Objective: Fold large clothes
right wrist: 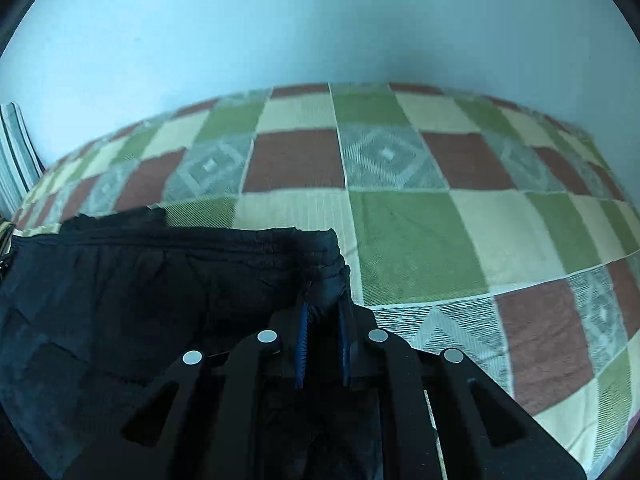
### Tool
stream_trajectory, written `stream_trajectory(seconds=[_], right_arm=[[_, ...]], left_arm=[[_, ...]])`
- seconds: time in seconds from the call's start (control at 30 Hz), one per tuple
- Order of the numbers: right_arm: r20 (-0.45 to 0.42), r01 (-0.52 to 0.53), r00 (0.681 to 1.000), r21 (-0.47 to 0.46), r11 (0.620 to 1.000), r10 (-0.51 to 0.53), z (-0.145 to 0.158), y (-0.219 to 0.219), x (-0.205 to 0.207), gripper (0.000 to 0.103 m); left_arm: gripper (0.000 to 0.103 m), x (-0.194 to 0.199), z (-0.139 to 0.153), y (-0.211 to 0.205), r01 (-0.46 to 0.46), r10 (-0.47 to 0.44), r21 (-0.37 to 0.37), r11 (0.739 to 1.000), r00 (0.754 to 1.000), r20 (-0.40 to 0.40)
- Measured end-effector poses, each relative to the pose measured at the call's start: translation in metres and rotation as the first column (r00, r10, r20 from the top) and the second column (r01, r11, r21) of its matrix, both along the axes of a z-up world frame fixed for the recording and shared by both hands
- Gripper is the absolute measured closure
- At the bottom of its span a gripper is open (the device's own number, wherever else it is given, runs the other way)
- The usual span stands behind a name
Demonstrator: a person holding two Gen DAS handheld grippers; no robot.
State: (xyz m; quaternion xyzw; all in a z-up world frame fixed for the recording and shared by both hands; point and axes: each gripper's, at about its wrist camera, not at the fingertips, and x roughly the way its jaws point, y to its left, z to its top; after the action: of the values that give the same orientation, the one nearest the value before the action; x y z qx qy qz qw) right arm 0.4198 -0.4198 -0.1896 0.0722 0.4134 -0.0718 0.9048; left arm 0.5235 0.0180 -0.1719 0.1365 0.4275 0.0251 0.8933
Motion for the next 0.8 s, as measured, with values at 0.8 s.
stream_trajectory(seconds=[0.8], right_arm=[[0.032, 0.117, 0.993, 0.018, 0.993, -0.118, 0.018, 0.002, -0.020, 0.067]], left_arm=[[0.072, -0.023, 0.019, 0.006, -0.128, 0.130, -0.150, 0.980, 0.991, 0.007]])
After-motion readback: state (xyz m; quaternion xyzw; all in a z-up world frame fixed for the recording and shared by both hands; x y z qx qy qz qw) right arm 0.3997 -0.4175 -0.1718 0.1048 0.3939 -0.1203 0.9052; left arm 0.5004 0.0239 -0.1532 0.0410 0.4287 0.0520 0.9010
